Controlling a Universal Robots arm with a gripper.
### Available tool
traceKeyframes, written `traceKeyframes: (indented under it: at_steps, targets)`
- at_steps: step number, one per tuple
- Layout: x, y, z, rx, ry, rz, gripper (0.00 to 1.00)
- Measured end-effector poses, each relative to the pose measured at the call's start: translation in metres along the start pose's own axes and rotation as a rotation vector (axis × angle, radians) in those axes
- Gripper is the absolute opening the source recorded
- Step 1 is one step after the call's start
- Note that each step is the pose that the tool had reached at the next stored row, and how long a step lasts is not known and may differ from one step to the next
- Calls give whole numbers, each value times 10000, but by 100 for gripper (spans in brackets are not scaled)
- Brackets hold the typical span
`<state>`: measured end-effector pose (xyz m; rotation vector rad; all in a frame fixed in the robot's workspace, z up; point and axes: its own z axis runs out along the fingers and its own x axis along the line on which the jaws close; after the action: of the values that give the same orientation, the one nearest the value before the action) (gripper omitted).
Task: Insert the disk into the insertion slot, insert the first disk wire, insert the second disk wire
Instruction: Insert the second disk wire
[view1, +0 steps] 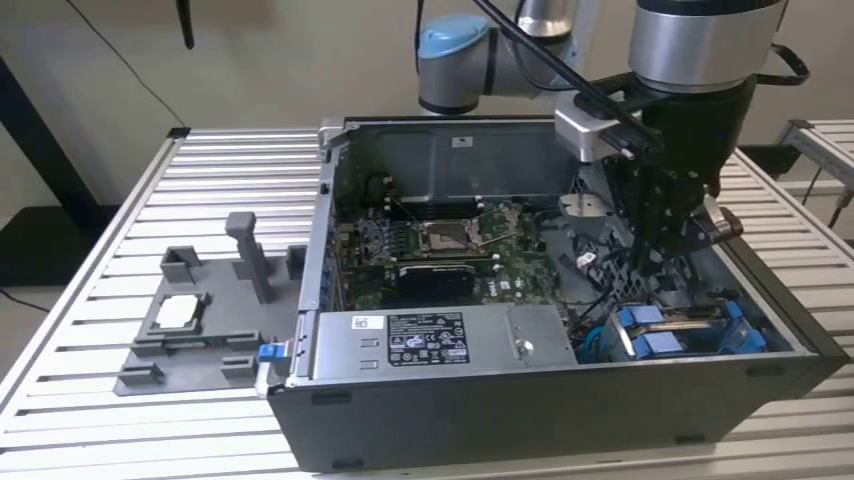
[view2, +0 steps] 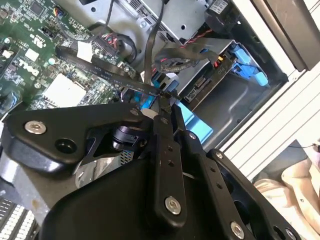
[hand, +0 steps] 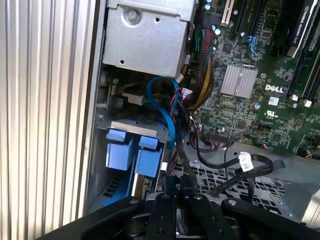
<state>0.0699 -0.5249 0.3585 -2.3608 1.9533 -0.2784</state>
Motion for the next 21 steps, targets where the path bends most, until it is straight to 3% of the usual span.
traceKeyframes:
  at_steps: [2, 6, 10, 18, 21]
  targets:
    - [10, -37, 7, -210, -42, -11, 16]
    - [35, -113, 22, -560, -125, -33, 16]
    - [63, -174, 35, -840, -221, -46, 16]
    - [116, -233, 51, -1255, -440, -55, 16]
    - [132, -244, 54, -1287, -524, -46, 16]
